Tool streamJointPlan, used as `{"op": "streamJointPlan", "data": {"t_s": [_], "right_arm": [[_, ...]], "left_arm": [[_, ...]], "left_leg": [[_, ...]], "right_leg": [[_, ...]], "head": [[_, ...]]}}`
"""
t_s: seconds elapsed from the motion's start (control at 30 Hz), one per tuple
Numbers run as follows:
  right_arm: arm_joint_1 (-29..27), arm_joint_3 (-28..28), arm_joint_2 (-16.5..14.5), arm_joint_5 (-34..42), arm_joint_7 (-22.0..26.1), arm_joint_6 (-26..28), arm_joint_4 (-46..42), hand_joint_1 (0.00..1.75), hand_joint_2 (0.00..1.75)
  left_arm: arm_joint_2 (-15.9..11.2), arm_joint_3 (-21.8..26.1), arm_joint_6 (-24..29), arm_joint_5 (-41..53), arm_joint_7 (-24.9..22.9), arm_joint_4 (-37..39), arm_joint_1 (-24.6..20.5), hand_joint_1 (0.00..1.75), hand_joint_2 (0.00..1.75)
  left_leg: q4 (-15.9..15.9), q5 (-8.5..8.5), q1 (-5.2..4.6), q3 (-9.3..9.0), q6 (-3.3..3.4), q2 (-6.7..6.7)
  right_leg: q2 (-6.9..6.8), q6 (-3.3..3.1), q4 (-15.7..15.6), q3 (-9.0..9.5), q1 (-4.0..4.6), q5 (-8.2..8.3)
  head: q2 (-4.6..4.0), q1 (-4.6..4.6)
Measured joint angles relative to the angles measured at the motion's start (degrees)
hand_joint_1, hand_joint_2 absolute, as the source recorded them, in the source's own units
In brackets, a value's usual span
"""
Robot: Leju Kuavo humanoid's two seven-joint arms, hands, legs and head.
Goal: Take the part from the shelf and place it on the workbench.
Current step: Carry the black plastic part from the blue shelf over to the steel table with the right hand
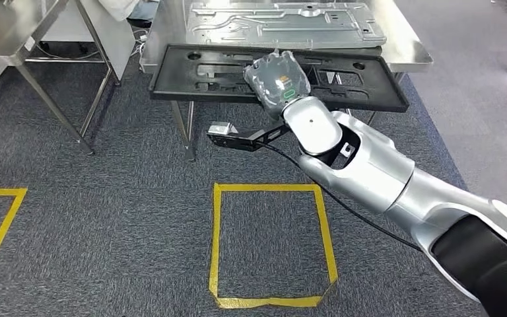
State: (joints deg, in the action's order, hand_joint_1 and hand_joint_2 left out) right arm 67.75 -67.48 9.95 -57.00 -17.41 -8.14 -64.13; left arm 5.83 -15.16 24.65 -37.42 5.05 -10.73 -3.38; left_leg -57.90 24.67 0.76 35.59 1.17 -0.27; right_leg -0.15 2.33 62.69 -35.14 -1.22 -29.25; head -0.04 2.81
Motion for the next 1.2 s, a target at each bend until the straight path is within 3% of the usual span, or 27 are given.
{"op": "streamJointPlan", "data": {"t_s": [0.07,0.1,0.17,0.2,0.27,0.37,0.43,0.5,0.53,0.57,0.6,0.63,0.67,0.73,0.9,0.93,1.03,1.07,1.1,1.2], "right_arm": [[-0.17,-0.01,0.04,0.01,0.0,-0.01,0.0,1.75,1.75],[-0.27,-0.01,0.07,0.01,0.01,-0.01,0.0,1.75,1.75],[-0.27,-0.02,0.1,0.01,0.01,-0.01,0.01,1.75,1.75],[-0.2,-0.02,0.13,0.0,0.0,-0.01,0.01,1.75,1.75],[-0.16,-0.02,0.16,0.0,0.0,0.0,0.01,1.75,1.75],[-0.1,-0.02,0.19,0.0,-0.01,0.03,0.02,1.75,1.75],[0.03,-0.02,0.21,0.0,-0.06,0.06,0.05,1.75,1.75],[0.02,-0.02,0.2,0.0,-0.04,0.08,0.11,1.75,1.75],[-0.09,-0.02,0.19,0.0,-0.02,0.08,0.16,1.75,1.75],[-0.21,-0.02,0.19,-0.01,0.0,0.08,0.21,1.75,1.75],[-0.29,-0.02,0.18,-0.03,0.01,0.07,0.26,1.75,1.75],[-0.29,-0.02,0.17,-0.09,0.01,0.06,0.3,1.75,1.75],[-0.23,-0.02,0.17,-0.18,0.01,0.04,0.32,1.75,1.75],[0.05,-0.02,0.11,-0.36,0.03,0.0,0.4,1.75,1.75],[0.53,-0.02,-0.48,-0.56,0.67,-0.07,0.88,1.75,1.75],[0.69,-0.03,-0.7,-0.58,0.93,-0.09,1.02,1.75,1.75],[1.12,-0.18,-1.85,-0.59,1.78,-0.27,1.82,1.75,1.75],[1.12,-0.38,-2.27,-0.59,2.08,-0.35,2.19,1.75,1.75],[1.1,-0.62,-2.68,-0.58,2.39,-0.41,2.53,1.75,1.75],[1.35,-1.02,-3.76,-0.52,3.0,-0.42,3.29,1.75,1.75]], "left_arm": [[-0.04,-0.04,-0.01,0.0,0.0,0.0,-0.05,0.0,1.75],[-0.05,-0.05,-0.02,0.0,-0.01,0.0,-0.05,0.0,1.75],[-0.03,-0.08,-0.02,0.0,-0.02,0.0,0.01,0.0,1.75],[-0.02,-0.08,-0.02,0.0,-0.02,0.0,0.0,0.0,1.75],[-0.02,-0.08,-0.02,0.0,-0.03,0.0,-0.08,0.0,1.75],[-0.07,-0.09,-0.02,0.01,-0.03,0.0,-0.11,0.0,1.75],[-0.1,-0.1,-0.05,0.02,0.02,0.0,-0.04,0.0,1.75],[-0.09,-0.1,-0.14,0.02,0.04,0.0,-0.04,0.0,1.75],[-0.08,-0.11,-0.19,0.02,0.03,0.0,-0.03,0.0,1.75],[-0.08,-0.11,-0.21,0.02,0.02,0.0,0.0,0.0,1.75],[-0.09,-0.12,-0.23,0.02,-0.01,0.0,0.04,0.0,1.75],[-0.1,-0.12,-0.27,0.03,-0.02,0.0,0.08,0.0,1.75],[-0.11,-0.12,-0.31,0.04,-0.04,0.0,0.1,0.0,1.75],[-0.13,-0.17,-0.45,0.08,-0.13,0.0,0.0,0.0,1.75],[-0.13,-0.54,-1.16,0.24,-0.24,0.0,-0.05,0.0,1.75],[-0.13,-0.59,-1.32,0.24,-0.24,0.0,-0.05,0.0,1.75],[-0.13,-0.83,-1.85,0.17,-0.25,0.0,-0.15,0.0,1.75],[-0.13,-0.94,-2.02,0.12,-0.28,0.0,-0.16,0.0,1.75],[-0.13,-1.04,-2.16,0.06,-0.32,0.0,-0.15,0.0,1.75],[-0.1,-1.25,-2.42,-0.08,-0.47,0.0,-0.12,0.0,1.75]], "left_leg": [[-0.15,0.71,-0.18,-0.63,0.58,-0.16],[-0.3,1.14,-0.26,-0.97,0.72,-0.3],[-0.62,1.89,-0.36,-1.51,0.49,-0.61],[-0.76,2.16,-0.42,-1.59,0.27,-0.71],[-0.73,2.4,-0.49,-1.56,-0.26,-0.78],[-0.65,2.87,-0.53,-1.73,-1.09,-0.72],[-4.5,4.83,-0.42,-0.04,-1.64,-0.5],[-12.17,7.56,-0.23,4.02,-2.14,-0.32],[-15.27,8.11,-0.15,6.04,-2.33,-0.29],[-16.56,7.61,-0.09,7.29,-2.48,-0.25],[-15.69,6.04,-0.05,7.51,-2.58,-0.2],[-12.74,3.65,-0.02,6.64,-2.61,-0.13],[-8.63,1.2,0.02,5.15,-2.55,-0.04],[-2.31,-1.24,-0.16,2.35,-2.15,0.06],[-0.22,-0.49,-0.14,0.84,-0.46,-0.12],[-0.05,-0.42,0.0,0.52,-0.15,-0.13],[-0.05,0.14,-0.05,-0.06,0.4,-0.17],[-0.1,0.4,-0.09,-0.3,0.43,-0.21],[-0.17,0.71,-0.1,-0.62,0.41,-0.29],[-0.7,1.8,-0.14,-1.34,-0.09,-0.99]], "right_leg": [[0.07,-0.06,7.33,-4.92,0.13,-1.1],[0.09,-0.23,8.48,-6.4,0.19,-0.18],[0.11,-0.84,1.79,-4.13,0.4,4.18],[0.15,-1.1,-1.26,-2.81,0.57,5.26],[0.22,-1.44,-3.55,-1.72,0.91,5.26],[0.15,-1.98,-4.42,-1.06,0.5,5.16],[0.1,-2.43,-4.92,-0.29,0.15,5.04],[0.1,-2.8,-4.99,0.2,0.17,4.71],[0.11,-2.87,-4.97,0.42,0.19,4.51],[0.13,-2.88,-4.93,0.66,0.19,4.27],[0.15,-2.83,-4.87,0.95,0.17,4.01],[0.16,-2.74,-4.79,1.29,0.13,3.71],[0.17,-2.59,-4.71,1.63,0.11,3.38],[0.23,-2.08,-4.52,1.92,0.33,2.82],[0.12,-0.6,-3.45,1.82,0.47,1.4],[0.1,-0.44,-1.18,0.75,0.44,0.26],[0.13,-0.35,9.57,-5.42,0.44,-3.39],[0.12,-0.38,11.32,-6.83,0.45,-3.21],[0.12,-0.47,10.9,-7.2,0.44,-1.9],[0.94,-0.93,0.98,-3.67,0.36,4.23]], "head": [[0.0,-0.13],[0.0,-0.15],[0.0,-0.15],[0.01,-0.13],[0.01,-0.09],[0.0,-0.07],[0.0,0.1],[0.0,0.24],[0.0,0.25],[0.0,0.24],[0.0,0.25],[0.0,0.26],[0.0,0.26],[0.0,0.26],[0.0,0.19],[0.0,0.07],[0.0,-0.21],[0.0,-0.21],[0.0,-0.22],[0.0,-0.25]]}}
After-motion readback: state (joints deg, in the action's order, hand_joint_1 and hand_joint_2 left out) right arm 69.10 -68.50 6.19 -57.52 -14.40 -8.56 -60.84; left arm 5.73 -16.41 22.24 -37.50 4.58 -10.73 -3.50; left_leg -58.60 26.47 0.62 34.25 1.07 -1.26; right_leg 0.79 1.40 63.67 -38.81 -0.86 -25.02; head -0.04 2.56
